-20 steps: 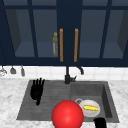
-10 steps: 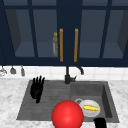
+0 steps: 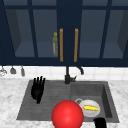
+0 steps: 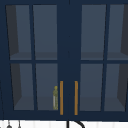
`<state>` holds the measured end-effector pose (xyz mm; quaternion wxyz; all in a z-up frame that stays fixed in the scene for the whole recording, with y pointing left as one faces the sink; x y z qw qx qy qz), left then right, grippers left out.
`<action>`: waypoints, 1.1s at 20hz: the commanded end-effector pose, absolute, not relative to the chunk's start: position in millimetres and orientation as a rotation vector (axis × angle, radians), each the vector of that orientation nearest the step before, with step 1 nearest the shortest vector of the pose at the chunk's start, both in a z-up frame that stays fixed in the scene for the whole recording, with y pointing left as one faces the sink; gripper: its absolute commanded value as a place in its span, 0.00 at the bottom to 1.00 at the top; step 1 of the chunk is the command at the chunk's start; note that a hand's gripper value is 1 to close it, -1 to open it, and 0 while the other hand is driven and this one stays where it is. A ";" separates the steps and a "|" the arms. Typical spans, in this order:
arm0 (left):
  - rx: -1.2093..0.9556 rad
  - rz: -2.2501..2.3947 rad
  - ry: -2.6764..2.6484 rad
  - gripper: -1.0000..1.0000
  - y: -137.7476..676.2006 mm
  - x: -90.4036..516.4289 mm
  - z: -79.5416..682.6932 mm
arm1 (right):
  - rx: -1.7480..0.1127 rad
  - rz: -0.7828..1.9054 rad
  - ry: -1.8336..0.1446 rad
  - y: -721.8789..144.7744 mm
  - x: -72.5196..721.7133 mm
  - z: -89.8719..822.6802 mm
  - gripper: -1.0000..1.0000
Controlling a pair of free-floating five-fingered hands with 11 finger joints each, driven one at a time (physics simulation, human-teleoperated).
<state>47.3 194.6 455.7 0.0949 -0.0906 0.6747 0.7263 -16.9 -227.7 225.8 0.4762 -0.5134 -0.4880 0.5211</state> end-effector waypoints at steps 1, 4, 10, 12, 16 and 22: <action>-0.267 2.164 1.987 0.00 192.9 47.4 455.7 | -1.255 1.273 -1.193 -227.7 -16.9 225.8 0.50; -0.258 2.159 2.004 0.00 196.1 52.4 454.6 | -1.255 1.273 -1.193 -227.7 -16.9 225.8 0.50; -0.345 2.176 1.793 0.00 184.0 47.0 454.5 | -1.255 1.273 -1.193 -227.7 -16.9 225.8 0.50; -0.354 2.178 1.774 0.00 182.3 45.7 453.9 | -1.255 1.273 -1.193 -227.7 -16.9 225.8 0.50; -0.365 2.193 1.772 0.00 169.6 36.8 457.0 | -1.255 1.273 -1.193 -227.7 -16.9 225.8 0.50; -0.406 2.157 1.722 0.00 159.0 37.9 454.1 | -1.255 1.273 -1.193 -227.7 -16.9 225.8 0.50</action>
